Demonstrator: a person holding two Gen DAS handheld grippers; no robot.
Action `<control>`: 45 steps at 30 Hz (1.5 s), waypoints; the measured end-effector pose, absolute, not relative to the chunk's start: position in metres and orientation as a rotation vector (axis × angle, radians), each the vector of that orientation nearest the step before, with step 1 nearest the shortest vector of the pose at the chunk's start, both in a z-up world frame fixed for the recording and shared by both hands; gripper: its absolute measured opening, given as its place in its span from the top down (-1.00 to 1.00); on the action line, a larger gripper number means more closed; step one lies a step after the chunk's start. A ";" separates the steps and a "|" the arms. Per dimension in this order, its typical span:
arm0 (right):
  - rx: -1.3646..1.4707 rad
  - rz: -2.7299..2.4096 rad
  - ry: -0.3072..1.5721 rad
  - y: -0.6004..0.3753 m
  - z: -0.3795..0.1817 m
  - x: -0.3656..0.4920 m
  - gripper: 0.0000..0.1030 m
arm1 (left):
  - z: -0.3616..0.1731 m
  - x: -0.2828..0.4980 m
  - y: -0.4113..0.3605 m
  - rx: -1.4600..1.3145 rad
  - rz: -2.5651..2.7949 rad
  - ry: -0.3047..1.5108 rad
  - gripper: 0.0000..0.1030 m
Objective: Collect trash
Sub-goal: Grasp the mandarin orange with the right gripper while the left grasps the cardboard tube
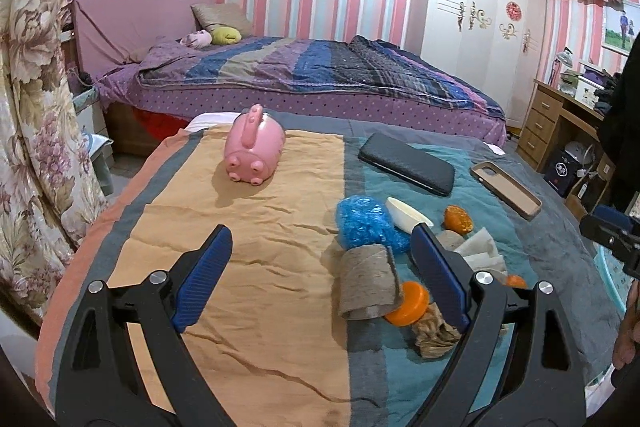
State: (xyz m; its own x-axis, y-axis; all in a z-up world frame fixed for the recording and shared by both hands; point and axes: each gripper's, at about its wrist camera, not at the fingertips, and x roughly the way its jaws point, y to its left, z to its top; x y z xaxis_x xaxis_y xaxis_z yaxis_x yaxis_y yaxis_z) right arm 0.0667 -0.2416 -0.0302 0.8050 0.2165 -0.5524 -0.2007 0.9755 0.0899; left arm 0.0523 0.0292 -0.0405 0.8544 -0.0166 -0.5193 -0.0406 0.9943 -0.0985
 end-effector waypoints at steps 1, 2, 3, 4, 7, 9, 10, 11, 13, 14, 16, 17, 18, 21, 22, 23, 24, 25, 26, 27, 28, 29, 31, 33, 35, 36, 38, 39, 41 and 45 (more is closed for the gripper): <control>0.024 0.223 0.599 -0.241 -0.031 0.068 -0.55 | -0.042 0.052 0.031 -0.110 0.014 0.549 -0.71; 0.021 0.225 0.607 -0.240 -0.033 0.068 -0.55 | -0.043 0.053 0.032 -0.110 0.015 0.554 -0.71; 0.018 0.228 0.612 -0.238 -0.035 0.069 -0.55 | -0.044 0.053 0.033 -0.107 0.016 0.556 -0.71; 0.010 0.230 0.624 -0.236 -0.038 0.070 -0.55 | -0.044 0.054 0.032 -0.102 0.016 0.560 -0.71; -0.028 0.244 0.678 -0.226 -0.054 0.074 -0.55 | -0.048 0.054 0.036 -0.101 0.021 0.571 -0.71; -0.061 0.244 0.722 -0.220 -0.066 0.078 -0.55 | -0.050 0.055 0.041 -0.109 0.026 0.581 -0.71; -0.080 0.248 0.754 -0.215 -0.074 0.081 -0.55 | -0.051 0.056 0.043 -0.114 0.028 0.586 -0.71; -0.090 0.247 0.774 -0.213 -0.079 0.083 -0.55 | -0.052 0.056 0.045 -0.115 0.026 0.592 -0.71; -0.096 0.244 0.803 -0.210 -0.087 0.087 -0.55 | -0.055 0.056 0.046 -0.112 0.023 0.603 -0.71; -0.098 0.248 0.818 -0.209 -0.091 0.089 -0.54 | -0.057 0.056 0.047 -0.110 0.017 0.614 -0.71; -0.103 0.255 0.845 -0.204 -0.099 0.093 -0.50 | -0.059 0.056 0.046 -0.109 0.009 0.623 -0.71; -0.106 0.260 0.854 -0.202 -0.102 0.095 -0.45 | -0.060 0.056 0.045 -0.108 -0.003 0.628 -0.71; -0.110 0.268 0.875 -0.199 -0.107 0.097 -0.31 | -0.061 0.055 0.044 -0.107 -0.015 0.631 -0.71; -0.101 0.290 0.939 -0.195 -0.119 0.104 0.26 | -0.064 0.055 0.039 -0.097 -0.054 0.646 -0.72; -0.093 0.289 0.932 -0.196 -0.118 0.103 0.39 | -0.065 0.056 0.037 -0.092 -0.059 0.652 -0.72; -0.080 0.295 0.930 -0.197 -0.116 0.103 0.45 | -0.068 0.057 0.035 -0.088 -0.066 0.662 -0.72; -0.047 0.304 0.920 -0.201 -0.110 0.102 0.57 | -0.071 0.058 0.033 -0.092 -0.075 0.674 -0.72; -0.037 0.299 0.911 -0.203 -0.109 0.101 0.61 | -0.073 0.061 0.032 -0.097 -0.083 0.685 -0.72; -0.030 0.292 0.898 -0.206 -0.105 0.099 0.61 | -0.076 0.063 0.031 -0.099 -0.087 0.694 -0.72; -0.022 0.283 0.879 -0.209 -0.101 0.097 0.61 | -0.078 0.065 0.029 -0.099 -0.086 0.701 -0.72; -0.015 0.270 0.859 -0.213 -0.096 0.095 0.61 | -0.080 0.067 0.029 -0.105 -0.083 0.706 -0.72; -0.009 0.260 0.845 -0.217 -0.092 0.094 0.61 | -0.081 0.069 0.028 -0.118 -0.088 0.709 -0.72; 0.013 0.244 0.828 -0.225 -0.087 0.093 0.61 | -0.082 0.074 0.022 -0.127 -0.106 0.716 -0.77; 0.037 0.232 0.808 -0.232 -0.081 0.093 0.61 | -0.084 0.080 0.012 -0.107 -0.110 0.722 -0.77; 0.044 0.228 0.800 -0.235 -0.079 0.094 0.61 | -0.088 0.086 0.003 -0.085 -0.108 0.729 -0.77; 0.048 0.230 0.801 -0.236 -0.078 0.095 0.61 | -0.089 0.090 -0.001 -0.079 -0.100 0.731 -0.77; 0.051 0.233 0.801 -0.238 -0.076 0.098 0.61 | -0.093 0.097 -0.003 -0.080 -0.086 0.745 -0.75; 0.049 0.233 0.800 -0.238 -0.076 0.098 0.61 | -0.096 0.101 -0.003 -0.088 -0.079 0.756 -0.67; 0.046 0.236 0.798 -0.239 -0.074 0.098 0.61 | -0.101 0.108 -0.001 -0.106 -0.082 0.787 -0.48; 0.046 0.250 0.799 -0.240 -0.073 0.098 0.61 | -0.112 0.115 -0.003 -0.102 -0.105 0.841 0.17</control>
